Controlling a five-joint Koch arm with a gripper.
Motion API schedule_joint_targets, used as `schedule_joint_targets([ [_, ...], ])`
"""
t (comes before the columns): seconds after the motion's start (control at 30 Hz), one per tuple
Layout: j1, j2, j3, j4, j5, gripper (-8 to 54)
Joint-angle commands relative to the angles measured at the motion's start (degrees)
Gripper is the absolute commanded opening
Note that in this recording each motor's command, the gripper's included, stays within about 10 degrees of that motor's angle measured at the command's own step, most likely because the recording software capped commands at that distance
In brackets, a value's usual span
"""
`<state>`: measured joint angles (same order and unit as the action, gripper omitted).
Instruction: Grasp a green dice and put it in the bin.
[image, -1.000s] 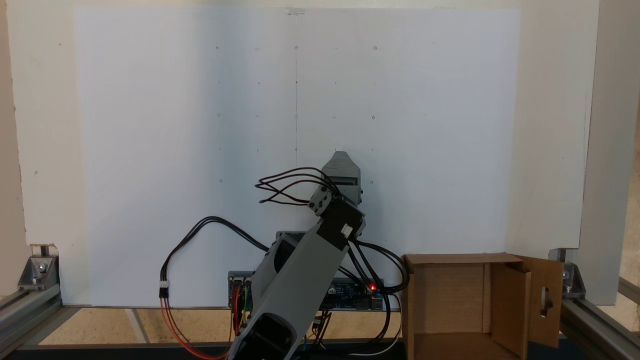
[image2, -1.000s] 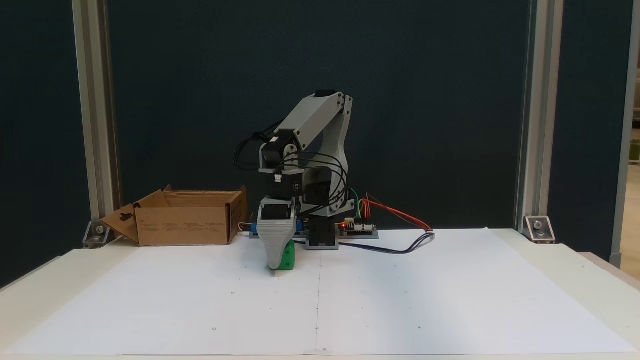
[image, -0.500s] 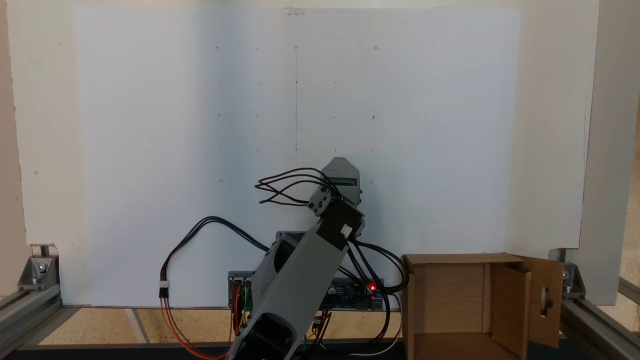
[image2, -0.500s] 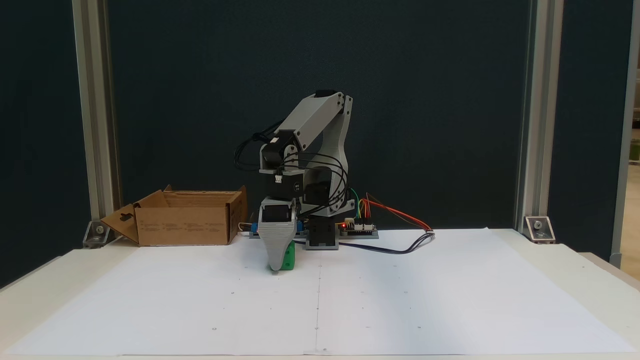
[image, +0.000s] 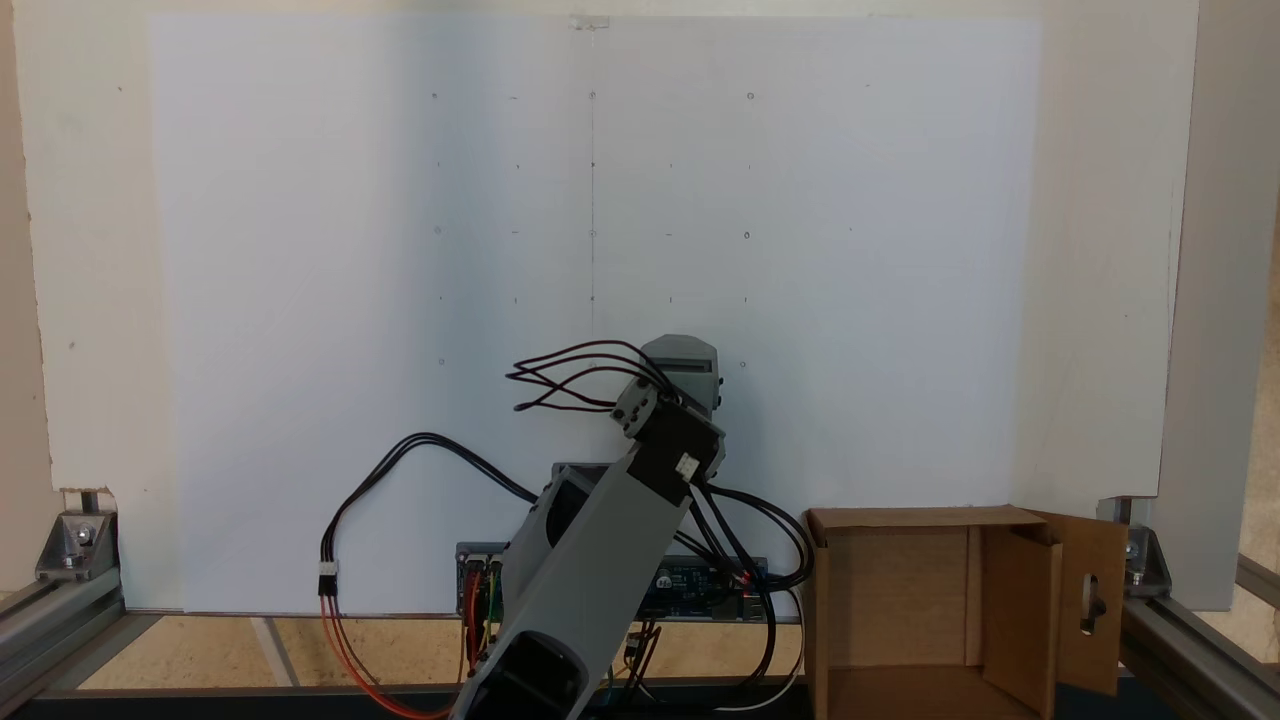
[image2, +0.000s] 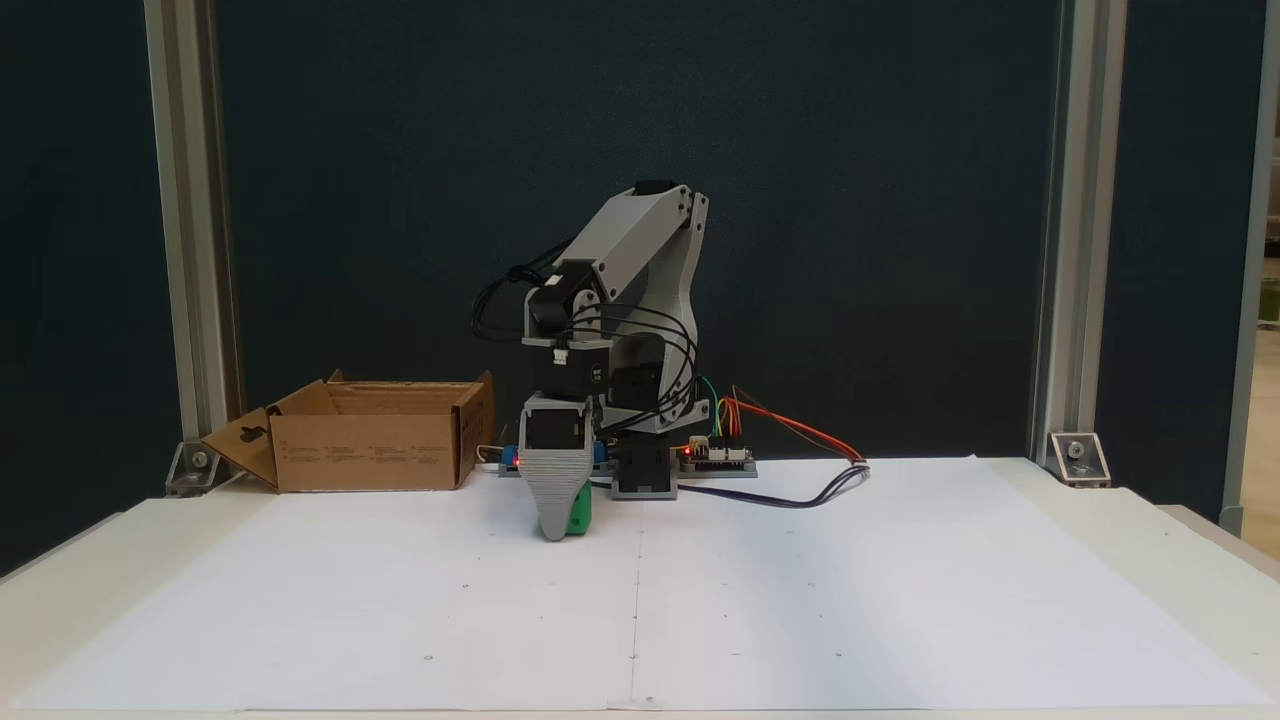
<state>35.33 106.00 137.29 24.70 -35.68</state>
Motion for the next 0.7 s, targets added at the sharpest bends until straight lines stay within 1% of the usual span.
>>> schedule_joint_targets([
  [0.0, 1.4, 1.2, -8.8, 6.4, 1.4, 11.5],
  [0.23, 4.0, 1.8, -35.7, 29.2, 7.1, 11.5],
  [0.4, 5.9, 1.8, -54.3, 45.3, 7.2, 11.5],
  [0.5, 9.7, 1.8, -55.4, 53.2, 7.2, 11.5],
  [0.67, 26.2, 1.3, -60.5, 52.6, 7.2, 11.5],
])
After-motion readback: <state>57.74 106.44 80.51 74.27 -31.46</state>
